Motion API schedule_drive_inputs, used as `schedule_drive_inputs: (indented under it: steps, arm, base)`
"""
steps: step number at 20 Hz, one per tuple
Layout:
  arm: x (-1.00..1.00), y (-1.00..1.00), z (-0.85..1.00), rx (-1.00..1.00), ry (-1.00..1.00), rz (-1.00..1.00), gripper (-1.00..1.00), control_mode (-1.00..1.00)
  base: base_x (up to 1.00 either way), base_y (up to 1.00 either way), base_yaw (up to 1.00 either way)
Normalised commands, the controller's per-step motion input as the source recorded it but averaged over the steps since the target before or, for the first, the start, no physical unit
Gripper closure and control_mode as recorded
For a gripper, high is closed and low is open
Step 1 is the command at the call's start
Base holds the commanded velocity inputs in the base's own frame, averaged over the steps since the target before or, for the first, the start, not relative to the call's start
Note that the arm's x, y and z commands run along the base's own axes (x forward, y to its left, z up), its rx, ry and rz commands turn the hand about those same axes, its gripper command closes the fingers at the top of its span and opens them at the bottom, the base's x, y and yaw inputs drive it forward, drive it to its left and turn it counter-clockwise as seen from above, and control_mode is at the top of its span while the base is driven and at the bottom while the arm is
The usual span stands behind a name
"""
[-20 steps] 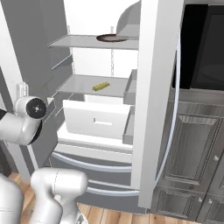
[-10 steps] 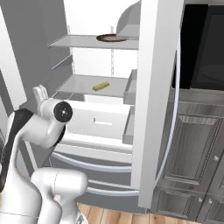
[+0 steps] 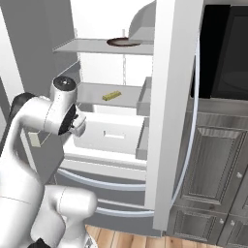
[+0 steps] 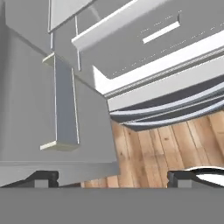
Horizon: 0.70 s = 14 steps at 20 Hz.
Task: Retrieve the butter from the fridge and place it on a plate on the dining table. Then retrieve the butter knife by the fridge and place it near the plate.
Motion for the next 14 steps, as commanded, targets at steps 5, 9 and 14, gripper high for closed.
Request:
schedule_drive_inputs:
  steps: [5, 9, 14]
  arm:
    - [0.1, -0.59, -0.81, -0.4, 0.16, 0.06, -1.0, -1.0]
    - [0.25, -0.71, -0.5, -0.07, 0.11, 0.18, -1.0, -1.0]
    - [-0.01, 0.0, -0.62, -0.16, 0.03, 0.04, -1.0, -1.0]
  base:
    - [0.0, 0.0, 0.0]
    - [0.0, 0.0, 0.0]
    - [0.0, 0.0, 0.0]
